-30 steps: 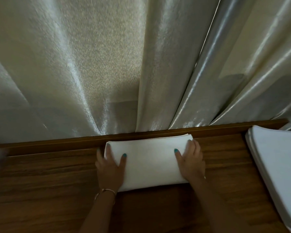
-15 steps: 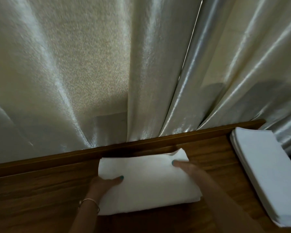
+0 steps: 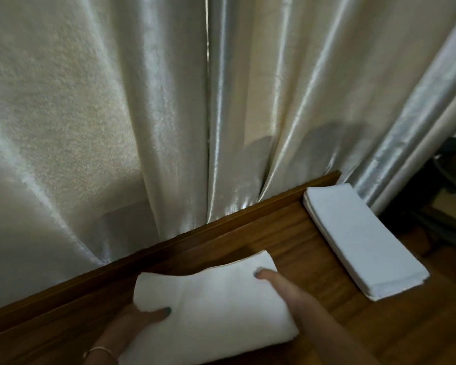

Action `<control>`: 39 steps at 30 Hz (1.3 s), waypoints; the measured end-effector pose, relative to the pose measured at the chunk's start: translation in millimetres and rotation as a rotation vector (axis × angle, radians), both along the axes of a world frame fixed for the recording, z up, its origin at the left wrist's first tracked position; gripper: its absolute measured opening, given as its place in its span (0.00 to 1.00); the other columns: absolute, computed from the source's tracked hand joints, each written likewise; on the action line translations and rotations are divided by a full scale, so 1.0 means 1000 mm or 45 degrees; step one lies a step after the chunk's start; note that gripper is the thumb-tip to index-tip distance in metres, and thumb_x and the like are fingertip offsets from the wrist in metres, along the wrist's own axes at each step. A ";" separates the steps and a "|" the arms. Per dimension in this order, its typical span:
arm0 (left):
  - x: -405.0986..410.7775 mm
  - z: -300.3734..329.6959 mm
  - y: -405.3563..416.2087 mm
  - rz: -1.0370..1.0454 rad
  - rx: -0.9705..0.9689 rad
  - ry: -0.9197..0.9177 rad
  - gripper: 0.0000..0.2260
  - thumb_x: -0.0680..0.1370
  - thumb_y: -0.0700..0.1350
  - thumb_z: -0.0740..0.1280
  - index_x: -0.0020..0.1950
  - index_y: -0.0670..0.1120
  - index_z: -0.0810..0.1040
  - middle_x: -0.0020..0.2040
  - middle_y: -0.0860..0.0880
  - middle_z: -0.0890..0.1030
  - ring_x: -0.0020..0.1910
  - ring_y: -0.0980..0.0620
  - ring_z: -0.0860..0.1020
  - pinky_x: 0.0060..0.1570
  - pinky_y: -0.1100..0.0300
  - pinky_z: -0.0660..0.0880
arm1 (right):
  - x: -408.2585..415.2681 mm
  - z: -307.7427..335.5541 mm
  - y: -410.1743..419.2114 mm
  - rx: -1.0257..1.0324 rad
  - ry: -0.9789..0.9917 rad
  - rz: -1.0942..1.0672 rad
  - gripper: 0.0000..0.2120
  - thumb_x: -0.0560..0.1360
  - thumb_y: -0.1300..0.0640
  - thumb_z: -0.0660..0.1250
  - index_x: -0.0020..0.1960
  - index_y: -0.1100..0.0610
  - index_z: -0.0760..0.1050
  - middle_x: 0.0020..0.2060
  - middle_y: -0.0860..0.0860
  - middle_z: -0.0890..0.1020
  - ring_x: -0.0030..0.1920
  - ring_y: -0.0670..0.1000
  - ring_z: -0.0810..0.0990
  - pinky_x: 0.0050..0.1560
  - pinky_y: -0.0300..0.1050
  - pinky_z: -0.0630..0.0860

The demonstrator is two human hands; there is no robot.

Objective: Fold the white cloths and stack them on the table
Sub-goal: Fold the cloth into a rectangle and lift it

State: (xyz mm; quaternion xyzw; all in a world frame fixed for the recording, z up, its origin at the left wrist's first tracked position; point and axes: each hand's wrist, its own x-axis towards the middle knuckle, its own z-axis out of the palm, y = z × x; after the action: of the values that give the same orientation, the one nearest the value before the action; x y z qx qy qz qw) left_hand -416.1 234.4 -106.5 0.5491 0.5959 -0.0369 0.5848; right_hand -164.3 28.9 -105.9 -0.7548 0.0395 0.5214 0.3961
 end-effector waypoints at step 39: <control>0.623 0.042 -0.106 -1.696 1.061 0.301 0.33 0.77 0.51 0.66 0.76 0.38 0.55 0.76 0.39 0.58 0.74 0.41 0.60 0.69 0.56 0.61 | 0.200 -0.023 -0.158 0.323 -0.342 -1.842 0.20 0.78 0.47 0.63 0.68 0.47 0.66 0.42 0.40 0.73 0.41 0.42 0.73 0.48 0.45 0.72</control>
State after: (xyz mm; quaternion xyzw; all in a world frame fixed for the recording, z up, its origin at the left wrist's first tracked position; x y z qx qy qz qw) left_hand 206.9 128.1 -64.9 0.9561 0.1649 -0.2109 0.1190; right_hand 35.8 -129.0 -128.7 -0.5460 0.4171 0.0343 0.7257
